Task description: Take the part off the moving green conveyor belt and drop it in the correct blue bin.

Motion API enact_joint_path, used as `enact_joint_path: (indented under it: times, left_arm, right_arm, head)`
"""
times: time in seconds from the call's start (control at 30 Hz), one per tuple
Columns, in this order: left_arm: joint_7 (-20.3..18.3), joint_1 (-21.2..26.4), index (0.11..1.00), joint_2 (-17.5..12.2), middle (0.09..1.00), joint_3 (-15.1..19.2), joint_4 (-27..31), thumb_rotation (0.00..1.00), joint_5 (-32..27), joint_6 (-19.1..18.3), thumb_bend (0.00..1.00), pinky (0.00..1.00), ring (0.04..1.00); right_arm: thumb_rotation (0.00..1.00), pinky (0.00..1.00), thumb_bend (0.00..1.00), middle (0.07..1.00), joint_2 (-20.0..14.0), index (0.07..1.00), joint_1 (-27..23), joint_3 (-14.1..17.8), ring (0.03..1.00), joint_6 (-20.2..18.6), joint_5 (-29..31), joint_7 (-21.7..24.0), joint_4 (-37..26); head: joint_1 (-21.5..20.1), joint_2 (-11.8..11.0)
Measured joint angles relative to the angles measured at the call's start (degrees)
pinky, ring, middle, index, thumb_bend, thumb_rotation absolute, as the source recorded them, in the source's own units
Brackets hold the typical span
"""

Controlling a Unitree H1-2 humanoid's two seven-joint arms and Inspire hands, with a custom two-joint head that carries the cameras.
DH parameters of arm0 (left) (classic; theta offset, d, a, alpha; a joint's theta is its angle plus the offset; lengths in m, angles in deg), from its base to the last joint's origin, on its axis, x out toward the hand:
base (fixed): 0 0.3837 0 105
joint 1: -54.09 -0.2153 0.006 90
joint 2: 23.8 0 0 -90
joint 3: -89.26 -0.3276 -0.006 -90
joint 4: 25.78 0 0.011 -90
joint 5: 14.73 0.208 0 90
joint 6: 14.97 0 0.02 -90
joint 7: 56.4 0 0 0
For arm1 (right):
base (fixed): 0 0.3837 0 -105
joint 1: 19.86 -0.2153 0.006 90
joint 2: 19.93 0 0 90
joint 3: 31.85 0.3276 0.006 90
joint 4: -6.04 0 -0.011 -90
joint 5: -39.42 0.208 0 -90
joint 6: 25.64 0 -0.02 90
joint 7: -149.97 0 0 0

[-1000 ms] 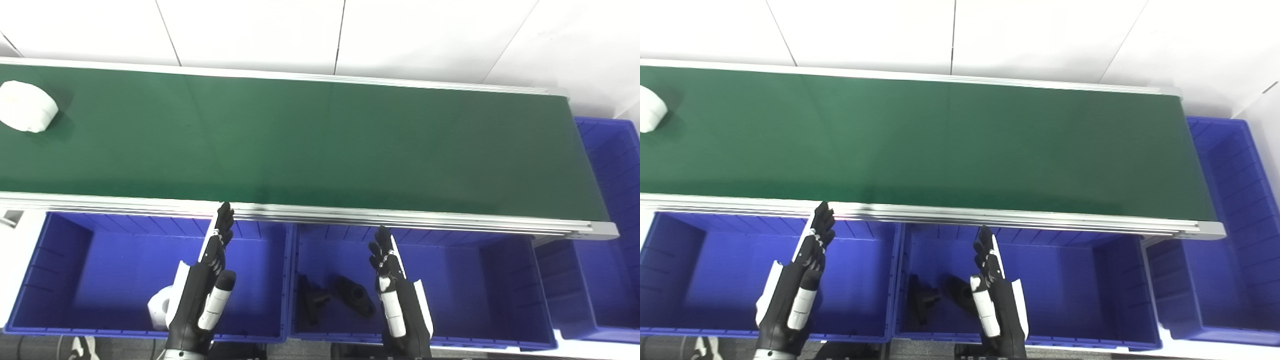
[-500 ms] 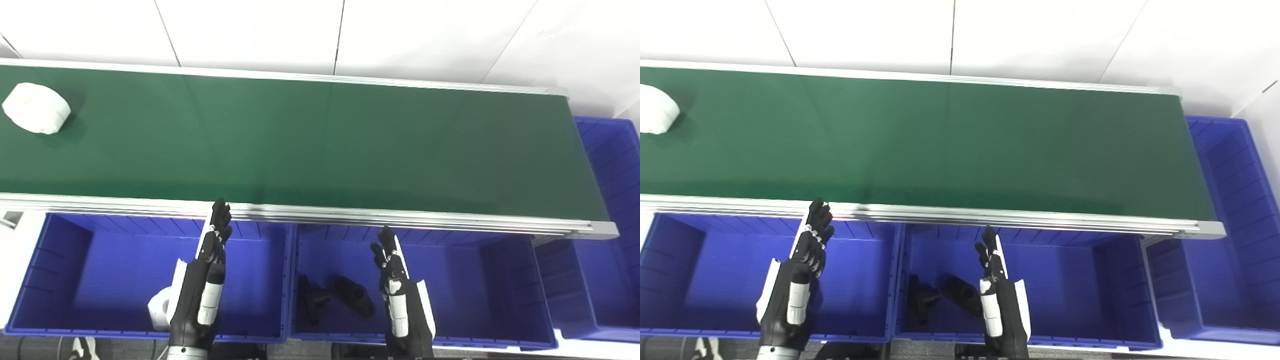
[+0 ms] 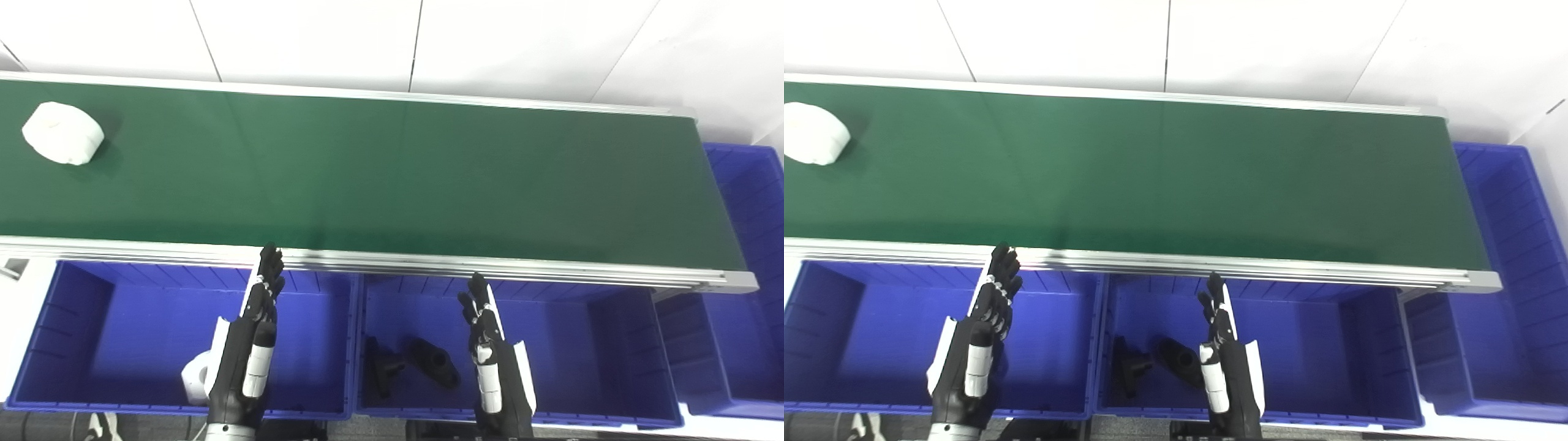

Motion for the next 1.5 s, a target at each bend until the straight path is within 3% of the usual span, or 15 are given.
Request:
enact_joint_path:
  times: [0.27,0.9,1.5]
  left_arm:
    - [-0.03,0.00,1.000,-0.10,1.000,-0.03,0.00,1.00,-0.23,-0.35,0.79,1.00,1.000]
    - [-0.07,0.01,1.000,-0.46,1.000,-0.09,0.00,1.00,-0.28,-0.65,0.73,1.00,1.000]
    - [-0.08,0.01,1.000,-0.47,1.000,-0.14,-0.03,1.00,-1.17,-0.70,0.76,1.00,1.000]
  right_arm:
    - [0.95,1.00,0.76,1.000,-0.05,1.000,-0.29,0.00,0.982,1.62,-0.87,0.00,0.34]
    - [0.95,1.00,0.79,1.000,-0.05,1.000,-0.59,0.01,1.000,1.81,-2.18,-1.05,0.34]
    - [0.94,1.00,0.78,1.000,-0.05,1.000,-0.82,0.02,0.986,1.82,-2.69,-1.28,0.59]
  head:
    - [0.26,-0.09]
    - [0.18,-0.35]
    - [0.09,-0.35]
